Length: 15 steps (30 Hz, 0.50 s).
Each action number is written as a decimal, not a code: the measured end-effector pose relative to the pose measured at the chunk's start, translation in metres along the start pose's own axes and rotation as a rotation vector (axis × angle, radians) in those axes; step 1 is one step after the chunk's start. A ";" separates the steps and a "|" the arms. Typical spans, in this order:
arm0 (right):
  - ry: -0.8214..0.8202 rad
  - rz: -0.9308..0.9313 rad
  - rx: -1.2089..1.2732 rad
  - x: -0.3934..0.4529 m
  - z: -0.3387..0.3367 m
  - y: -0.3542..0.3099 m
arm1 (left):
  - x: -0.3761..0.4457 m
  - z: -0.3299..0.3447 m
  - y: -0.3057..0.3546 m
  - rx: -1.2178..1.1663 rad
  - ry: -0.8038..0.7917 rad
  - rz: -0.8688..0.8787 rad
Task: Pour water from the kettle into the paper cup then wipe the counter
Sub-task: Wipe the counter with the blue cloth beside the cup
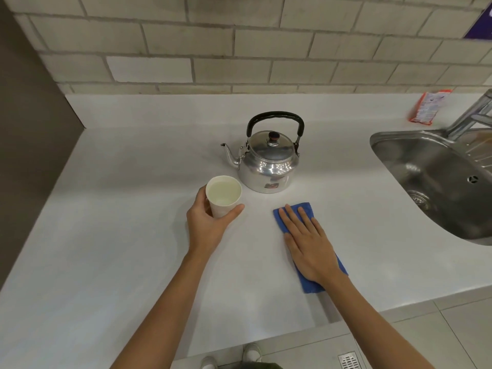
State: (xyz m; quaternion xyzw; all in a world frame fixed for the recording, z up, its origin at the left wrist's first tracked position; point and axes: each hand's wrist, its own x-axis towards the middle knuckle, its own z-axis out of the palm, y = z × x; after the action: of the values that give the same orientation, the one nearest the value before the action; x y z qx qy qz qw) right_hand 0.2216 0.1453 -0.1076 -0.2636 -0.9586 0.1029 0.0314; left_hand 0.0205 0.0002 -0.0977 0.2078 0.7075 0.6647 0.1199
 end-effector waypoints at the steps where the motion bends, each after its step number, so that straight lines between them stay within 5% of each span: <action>1: -0.001 -0.017 0.002 0.001 0.000 -0.001 | 0.000 0.001 0.000 0.008 0.015 0.011; 15: -0.044 -0.196 0.017 0.036 0.010 -0.048 | -0.002 -0.020 0.006 0.092 0.137 0.137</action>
State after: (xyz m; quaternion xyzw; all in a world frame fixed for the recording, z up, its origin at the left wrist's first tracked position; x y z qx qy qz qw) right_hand 0.1653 0.1212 -0.1070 -0.1658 -0.9794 0.1133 0.0226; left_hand 0.0136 -0.0186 -0.0905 0.2148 0.7279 0.6510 0.0159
